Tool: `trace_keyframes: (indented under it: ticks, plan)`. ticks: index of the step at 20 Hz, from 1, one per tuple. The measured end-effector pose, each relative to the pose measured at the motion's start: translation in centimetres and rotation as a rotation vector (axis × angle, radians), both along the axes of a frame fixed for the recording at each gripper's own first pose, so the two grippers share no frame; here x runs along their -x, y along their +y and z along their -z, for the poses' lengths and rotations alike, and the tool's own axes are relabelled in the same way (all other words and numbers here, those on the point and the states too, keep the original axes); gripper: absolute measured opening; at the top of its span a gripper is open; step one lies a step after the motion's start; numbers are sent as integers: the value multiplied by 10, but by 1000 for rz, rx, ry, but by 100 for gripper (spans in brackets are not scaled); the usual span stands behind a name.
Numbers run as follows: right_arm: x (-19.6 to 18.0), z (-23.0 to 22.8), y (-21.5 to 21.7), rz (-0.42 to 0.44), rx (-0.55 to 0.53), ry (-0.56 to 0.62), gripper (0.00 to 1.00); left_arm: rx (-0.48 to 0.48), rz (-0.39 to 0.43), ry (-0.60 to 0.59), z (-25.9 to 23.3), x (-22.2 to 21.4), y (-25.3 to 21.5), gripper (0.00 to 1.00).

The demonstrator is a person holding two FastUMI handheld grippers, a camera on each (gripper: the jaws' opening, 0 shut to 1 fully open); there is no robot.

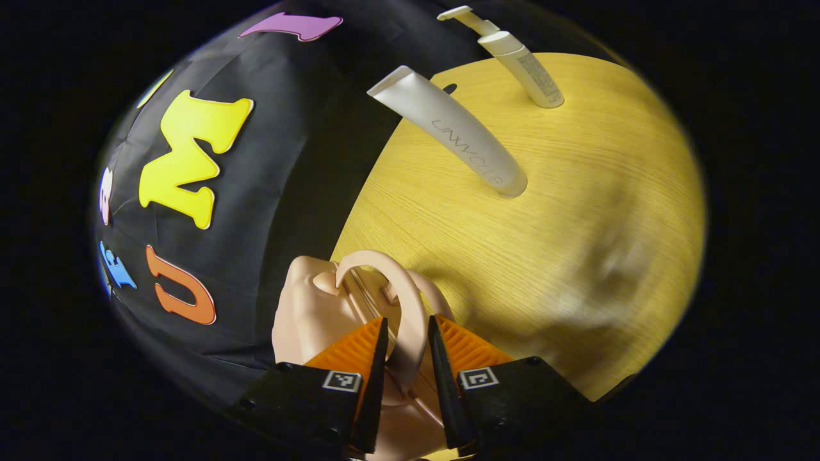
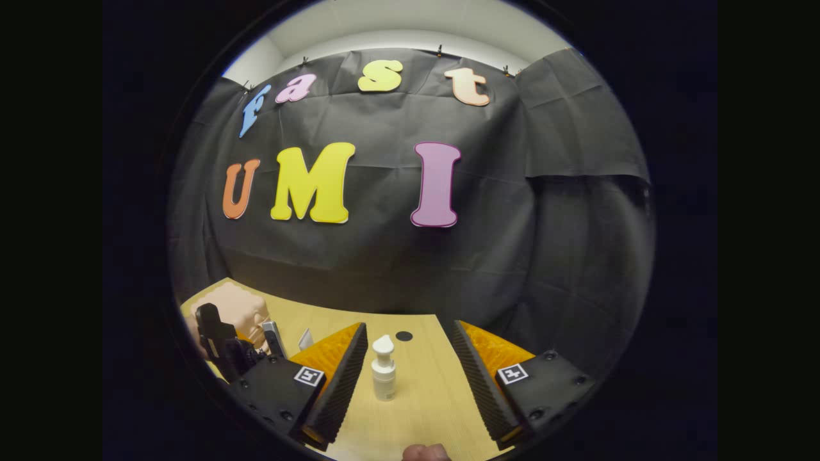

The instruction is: First open the suitcase, pack the skin care products into it, and then close the suitcase.

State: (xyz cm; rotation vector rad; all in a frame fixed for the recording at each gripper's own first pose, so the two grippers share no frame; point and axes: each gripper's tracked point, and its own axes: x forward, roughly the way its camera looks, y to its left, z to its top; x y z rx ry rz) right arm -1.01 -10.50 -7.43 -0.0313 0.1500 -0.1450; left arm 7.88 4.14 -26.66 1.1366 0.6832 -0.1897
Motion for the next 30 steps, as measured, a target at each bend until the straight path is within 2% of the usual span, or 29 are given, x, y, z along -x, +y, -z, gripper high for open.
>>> trace_keyframes:
  ticks: [1,2,4,5,9,13,16,18,23,27,30]
  plan:
    - [1,1,-2,5,-1,0,80,-2,-5,12,1,2,-1,32]
    - [2,0,-3,11,-3,0,80,-5,-4,10,-1,1,-2,32]
    - [5,-4,-5,24,-2,-11,80,7,2,-18,-9,0,-5,24]
    - [6,-5,-5,30,-2,-17,80,13,-2,-30,-13,0,-4,16]
    - [10,-7,2,36,-15,-20,79,65,-53,-61,-37,-3,7,4]
    - [5,-17,20,30,-47,-32,79,172,-78,-130,-85,2,16,3]
    - [0,-25,42,5,-51,-38,80,261,-94,-229,-136,2,40,3]
    - [-4,-35,59,-25,-37,-49,80,329,-119,-307,-173,5,72,3]
    - [-11,-56,100,-92,11,-68,80,501,-225,-542,-246,8,189,3]
    - [-16,-66,138,-140,60,-74,80,570,-330,-649,-237,26,286,3]
    - [-16,-68,168,-190,122,-77,80,650,-360,-679,-221,26,347,2]
